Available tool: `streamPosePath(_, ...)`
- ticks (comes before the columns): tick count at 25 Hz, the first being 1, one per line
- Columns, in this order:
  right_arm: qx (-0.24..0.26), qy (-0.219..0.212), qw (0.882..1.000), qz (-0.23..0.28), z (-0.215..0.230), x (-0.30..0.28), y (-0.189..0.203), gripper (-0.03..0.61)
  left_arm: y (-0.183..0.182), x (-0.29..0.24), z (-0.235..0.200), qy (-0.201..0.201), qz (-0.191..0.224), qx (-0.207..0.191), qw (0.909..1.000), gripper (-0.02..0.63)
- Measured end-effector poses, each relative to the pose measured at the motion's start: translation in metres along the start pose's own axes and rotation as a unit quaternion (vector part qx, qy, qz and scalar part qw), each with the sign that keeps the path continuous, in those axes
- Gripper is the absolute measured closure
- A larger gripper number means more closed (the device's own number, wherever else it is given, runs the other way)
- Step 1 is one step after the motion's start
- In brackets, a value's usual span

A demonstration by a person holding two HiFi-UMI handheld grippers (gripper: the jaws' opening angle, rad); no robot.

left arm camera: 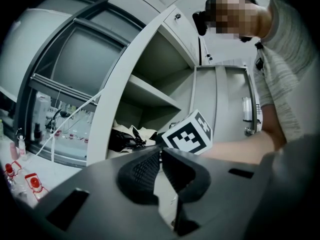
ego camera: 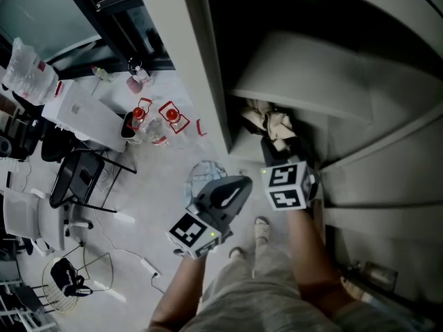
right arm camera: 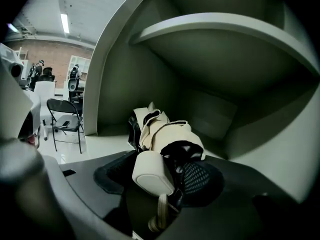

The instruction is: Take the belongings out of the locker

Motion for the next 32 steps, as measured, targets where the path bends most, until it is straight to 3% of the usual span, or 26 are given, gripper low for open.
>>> streamPosePath(7,0.022,-0.002,1.0,0.003,-0.002,0.003,0.0,0.38,0.004,0.0,0.004,0.007,-0.001,0.005,1.0,0.609)
streamPosePath(20,-0.038,0.004,0.999,0.007,-0.005,0.03,-0.003,0.402,0.002,0.008,0.015,0.01,0.001,0.004,0.9999,0.609)
streamPosePath(32,-0.095,0.008,0.994,0.056,-0.006,0.076,0.013,0.41,0.01,0.01,0.04,0.019,-0.006,0.0,0.9998,0.609)
Point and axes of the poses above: the fingertips, and each gripper's own axes: x backward along the fingers, z to its right, y out of its underside, the point moved 6 cm from there along x, backward along the fingers, and after that the axes turned 11 degrees about z, right-handed, at the moved point
